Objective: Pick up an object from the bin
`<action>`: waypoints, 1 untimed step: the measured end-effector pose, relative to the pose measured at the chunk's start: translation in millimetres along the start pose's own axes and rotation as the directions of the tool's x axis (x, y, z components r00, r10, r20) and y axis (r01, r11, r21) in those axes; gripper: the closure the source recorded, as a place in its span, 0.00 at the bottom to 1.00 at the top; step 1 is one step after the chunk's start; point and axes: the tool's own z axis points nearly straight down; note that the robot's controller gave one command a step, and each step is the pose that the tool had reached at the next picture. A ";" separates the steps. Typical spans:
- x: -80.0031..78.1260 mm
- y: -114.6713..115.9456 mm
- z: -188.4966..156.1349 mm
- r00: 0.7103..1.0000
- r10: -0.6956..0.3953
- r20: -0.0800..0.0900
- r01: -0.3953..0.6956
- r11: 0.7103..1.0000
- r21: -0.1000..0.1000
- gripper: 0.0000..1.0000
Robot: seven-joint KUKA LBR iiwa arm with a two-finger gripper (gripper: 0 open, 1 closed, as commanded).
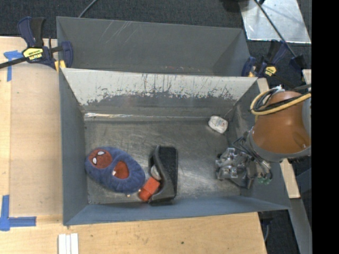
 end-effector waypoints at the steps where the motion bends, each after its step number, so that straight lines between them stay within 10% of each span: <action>1: -30.7 -30.1 -23.8 0.962 -0.275 -0.004 0.275 0.962 0.004 0.00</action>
Offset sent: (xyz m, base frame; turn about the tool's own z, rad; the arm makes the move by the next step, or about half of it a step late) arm 0.0259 -0.0314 0.0226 -0.2798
